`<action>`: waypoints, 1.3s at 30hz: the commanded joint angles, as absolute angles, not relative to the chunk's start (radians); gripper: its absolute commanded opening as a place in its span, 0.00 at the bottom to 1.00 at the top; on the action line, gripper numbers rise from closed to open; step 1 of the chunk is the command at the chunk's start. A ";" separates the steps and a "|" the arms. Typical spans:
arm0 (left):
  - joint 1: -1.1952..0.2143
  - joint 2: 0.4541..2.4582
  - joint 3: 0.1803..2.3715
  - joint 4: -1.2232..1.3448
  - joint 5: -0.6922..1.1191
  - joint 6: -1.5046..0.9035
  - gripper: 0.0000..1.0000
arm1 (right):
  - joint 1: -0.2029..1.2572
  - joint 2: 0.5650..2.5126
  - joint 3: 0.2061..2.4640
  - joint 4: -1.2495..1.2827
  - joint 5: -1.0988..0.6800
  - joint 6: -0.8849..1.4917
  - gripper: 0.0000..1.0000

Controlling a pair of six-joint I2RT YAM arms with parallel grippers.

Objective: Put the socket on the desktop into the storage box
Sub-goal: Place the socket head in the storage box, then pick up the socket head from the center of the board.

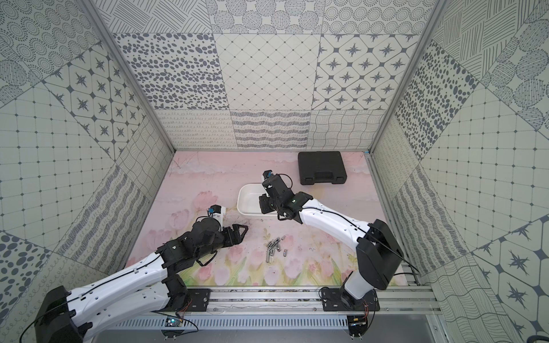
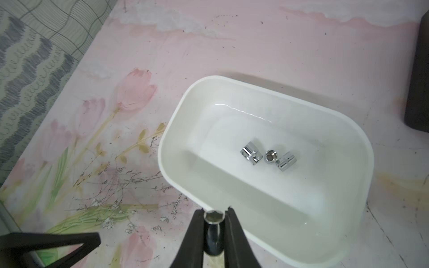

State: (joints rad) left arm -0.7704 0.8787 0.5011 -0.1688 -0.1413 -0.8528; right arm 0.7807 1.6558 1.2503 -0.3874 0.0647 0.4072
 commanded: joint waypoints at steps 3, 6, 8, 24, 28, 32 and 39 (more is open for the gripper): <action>-0.775 0.943 0.527 -0.129 -0.096 -0.843 0.87 | 0.705 1.807 1.342 -0.389 0.046 0.408 0.08; -0.774 0.971 0.535 -0.133 -0.095 -0.839 0.87 | 0.678 1.859 1.371 -0.390 0.025 0.409 0.14; -0.774 0.990 0.541 -0.131 -0.095 -0.838 0.87 | 0.675 1.876 1.382 -0.390 0.028 0.399 0.23; -0.778 1.032 0.567 -0.139 -0.092 -0.779 0.87 | 0.770 1.391 0.942 -0.352 0.149 0.356 0.44; -0.778 1.049 0.574 -0.140 -0.105 -0.755 0.87 | 0.838 1.221 0.765 -0.407 0.214 0.376 0.45; -0.778 1.076 0.577 -0.111 -0.105 -0.741 0.88 | 0.917 1.118 0.582 -0.343 0.254 0.385 0.42; -0.777 1.126 0.614 -0.143 -0.057 -0.707 0.88 | 1.011 1.206 0.559 -0.321 0.229 0.440 0.44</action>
